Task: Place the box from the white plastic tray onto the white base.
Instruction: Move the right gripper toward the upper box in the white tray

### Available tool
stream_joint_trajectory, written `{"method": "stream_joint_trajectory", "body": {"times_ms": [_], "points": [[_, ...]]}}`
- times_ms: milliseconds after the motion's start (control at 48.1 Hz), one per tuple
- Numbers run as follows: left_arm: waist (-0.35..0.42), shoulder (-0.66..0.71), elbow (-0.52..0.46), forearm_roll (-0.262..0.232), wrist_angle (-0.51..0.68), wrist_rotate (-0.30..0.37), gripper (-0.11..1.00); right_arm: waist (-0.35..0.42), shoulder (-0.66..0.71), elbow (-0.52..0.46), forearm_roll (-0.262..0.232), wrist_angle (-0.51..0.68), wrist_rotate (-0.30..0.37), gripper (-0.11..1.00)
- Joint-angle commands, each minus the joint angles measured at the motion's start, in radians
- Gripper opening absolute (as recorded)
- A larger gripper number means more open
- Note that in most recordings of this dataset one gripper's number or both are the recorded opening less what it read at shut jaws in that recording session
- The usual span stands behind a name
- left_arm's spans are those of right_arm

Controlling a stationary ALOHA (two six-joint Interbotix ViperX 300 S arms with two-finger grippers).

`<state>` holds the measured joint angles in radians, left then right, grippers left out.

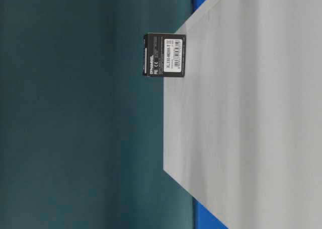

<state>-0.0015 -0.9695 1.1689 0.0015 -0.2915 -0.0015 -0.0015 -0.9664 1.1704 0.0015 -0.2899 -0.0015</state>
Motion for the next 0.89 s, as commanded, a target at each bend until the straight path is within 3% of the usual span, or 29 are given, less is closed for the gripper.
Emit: {"method": "stream_joint_trajectory", "body": {"times_ms": [0, 125, 208, 499, 728, 874], "points": [[0.006, 0.028, -0.032, 0.015, 0.009, -0.003, 0.14, -0.002, 0.012, -0.014, 0.005, -0.008, 0.015, 0.14], [0.006, 0.044, -0.064, 0.015, 0.029, -0.002, 0.0, -0.009, 0.015, -0.032, 0.097, 0.029, 0.043, 0.02], [0.006, 0.049, -0.086, 0.017, 0.057, -0.002, -0.07, -0.011, 0.011, -0.057, 0.129, 0.098, 0.071, -0.01], [0.012, 0.044, -0.153, 0.017, 0.239, -0.002, -0.07, -0.054, 0.015, -0.219, 0.129, 0.538, 0.092, -0.01], [0.02, 0.044, -0.186, 0.017, 0.272, -0.002, -0.07, -0.156, 0.035, -0.359, 0.129, 0.836, 0.095, -0.01], [0.023, 0.049, -0.206, 0.017, 0.272, -0.002, -0.07, -0.244, 0.1, -0.448, 0.132, 1.118, 0.097, -0.01]]}}
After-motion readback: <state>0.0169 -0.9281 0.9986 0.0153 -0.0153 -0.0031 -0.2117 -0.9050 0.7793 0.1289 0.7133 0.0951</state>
